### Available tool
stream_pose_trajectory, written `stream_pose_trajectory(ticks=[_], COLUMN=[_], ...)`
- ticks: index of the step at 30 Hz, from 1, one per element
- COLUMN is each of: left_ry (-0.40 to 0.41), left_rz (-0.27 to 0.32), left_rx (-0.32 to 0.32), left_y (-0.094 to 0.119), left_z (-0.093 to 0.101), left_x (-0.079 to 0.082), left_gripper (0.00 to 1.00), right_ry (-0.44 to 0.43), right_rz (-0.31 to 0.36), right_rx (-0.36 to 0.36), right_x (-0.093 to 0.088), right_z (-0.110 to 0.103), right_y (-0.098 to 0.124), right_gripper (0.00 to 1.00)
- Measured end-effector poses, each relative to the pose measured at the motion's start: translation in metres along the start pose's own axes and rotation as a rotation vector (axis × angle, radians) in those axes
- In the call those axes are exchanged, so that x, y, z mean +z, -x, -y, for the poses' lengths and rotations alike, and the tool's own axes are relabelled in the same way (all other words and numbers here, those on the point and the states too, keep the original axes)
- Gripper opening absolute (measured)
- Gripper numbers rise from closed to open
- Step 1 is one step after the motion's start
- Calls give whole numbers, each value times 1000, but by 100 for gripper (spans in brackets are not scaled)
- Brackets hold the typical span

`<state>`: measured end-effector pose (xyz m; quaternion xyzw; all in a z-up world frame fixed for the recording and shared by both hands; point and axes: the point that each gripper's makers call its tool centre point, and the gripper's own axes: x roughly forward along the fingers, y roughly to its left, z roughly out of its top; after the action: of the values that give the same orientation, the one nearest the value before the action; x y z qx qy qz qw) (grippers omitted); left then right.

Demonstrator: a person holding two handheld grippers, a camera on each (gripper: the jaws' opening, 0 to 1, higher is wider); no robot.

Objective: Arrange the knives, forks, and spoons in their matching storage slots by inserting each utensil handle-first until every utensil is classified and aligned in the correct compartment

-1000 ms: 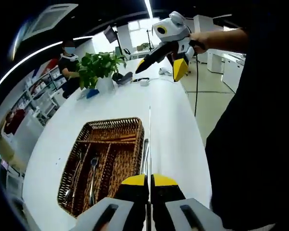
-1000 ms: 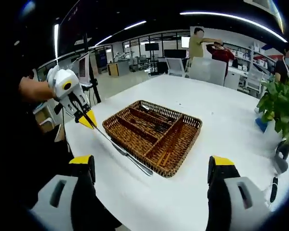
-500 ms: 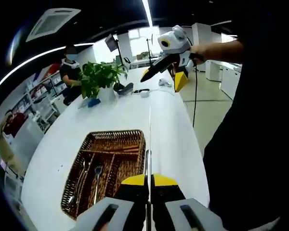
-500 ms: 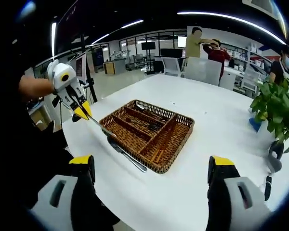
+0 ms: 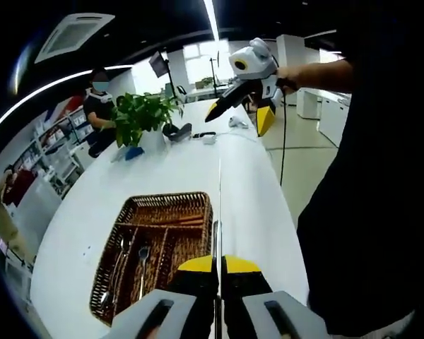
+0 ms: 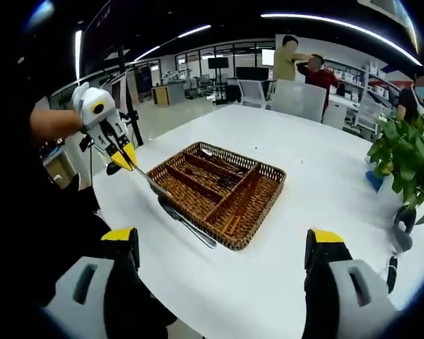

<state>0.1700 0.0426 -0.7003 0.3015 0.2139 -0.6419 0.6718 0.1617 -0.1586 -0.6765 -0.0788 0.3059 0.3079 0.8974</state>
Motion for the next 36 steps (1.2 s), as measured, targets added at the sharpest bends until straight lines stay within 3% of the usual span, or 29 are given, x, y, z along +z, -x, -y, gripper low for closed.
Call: stream_pose_trajectory(ticks=[13, 36], left_ry=[-7, -53], left_rz=[0, 1], left_rx=[10, 36], left_y=[2, 6], left_z=[-12, -70], left_x=[-7, -15], left_gripper=[0, 0], right_ry=[17, -8], right_rz=[25, 14], right_rx=[2, -1], right_x=[6, 3], right_z=[-3, 3], right_y=[-2, -9], right_gripper=[99, 99])
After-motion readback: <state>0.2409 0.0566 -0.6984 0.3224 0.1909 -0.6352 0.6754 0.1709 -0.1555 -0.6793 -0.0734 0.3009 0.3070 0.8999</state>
